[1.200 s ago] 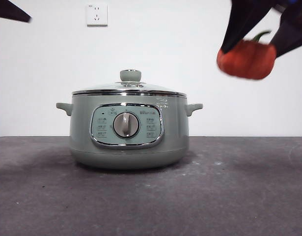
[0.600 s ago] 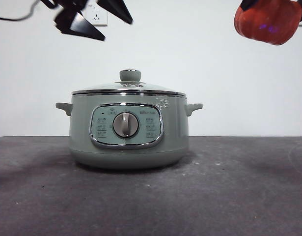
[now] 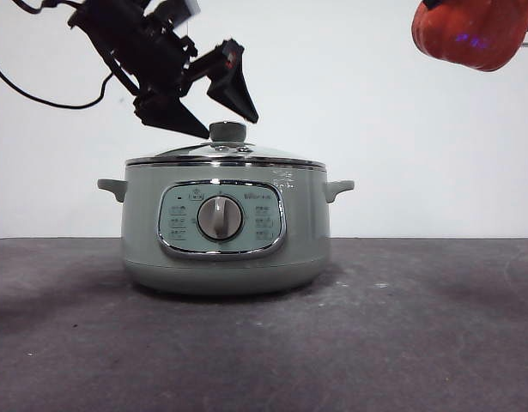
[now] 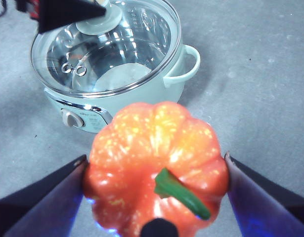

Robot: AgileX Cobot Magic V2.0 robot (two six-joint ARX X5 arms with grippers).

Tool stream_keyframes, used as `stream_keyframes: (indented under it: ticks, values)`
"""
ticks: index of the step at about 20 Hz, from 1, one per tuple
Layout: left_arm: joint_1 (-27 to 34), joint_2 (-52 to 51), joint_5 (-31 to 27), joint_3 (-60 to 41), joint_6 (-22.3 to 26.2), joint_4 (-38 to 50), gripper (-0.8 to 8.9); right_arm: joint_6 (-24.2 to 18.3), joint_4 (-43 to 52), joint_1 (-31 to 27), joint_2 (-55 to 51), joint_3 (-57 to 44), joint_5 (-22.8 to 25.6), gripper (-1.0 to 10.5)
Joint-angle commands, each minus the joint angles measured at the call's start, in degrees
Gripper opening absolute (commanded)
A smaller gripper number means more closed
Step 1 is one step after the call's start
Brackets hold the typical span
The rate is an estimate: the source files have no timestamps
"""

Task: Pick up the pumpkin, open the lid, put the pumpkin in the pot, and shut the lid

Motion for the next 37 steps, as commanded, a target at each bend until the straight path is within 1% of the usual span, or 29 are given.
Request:
stream_keyframes:
  ticks: [1, 6, 7, 9, 10, 18, 29, 37]
  values:
    - [-0.6, 1.0, -0.6, 0.0, 1.4, -0.2, 6.59, 0.4, 0.3, 0.1, -0.1, 0.0, -0.1, -0.1]
    - [-1.4, 1.1, -1.9, 0.0, 2.0, -1.6, 6.54, 0.4, 0.3, 0.1, -0.1, 0.0, 0.0, -0.1]
    - [-1.5, 1.1, -2.0, 0.0, 2.0, -1.9, 6.26, 0.4, 0.3, 0.1, -0.1, 0.0, 0.0, -0.1]
    - [-1.5, 1.1, -2.0, 0.0, 2.0, -1.9, 4.41, 0.4, 0.3, 0.1, -0.1, 0.0, 0.0, -0.1]
    - [-1.5, 1.1, -2.0, 0.0, 2.0, -1.9, 3.66, 0.3, 0.3, 0.1, -0.1, 0.0, 0.0, -0.1]
    - [-1.4, 1.1, -1.9, 0.0, 2.0, -1.8, -0.07, 0.3, 0.3, 0.1, 0.0, 0.0, 0.1, -0.1]
    - [-1.3, -0.7, -1.8, 0.0, 1.9, -0.2, -0.08, 0.3, 0.3, 0.1, 0.0, 0.0, 0.1, -0.1]
    - [-0.9, -8.7, -1.9, 0.3, 1.9, -1.0, -0.08, 0.4, 1.8, 0.1, 0.9, 0.0, 0.0, -0.1]
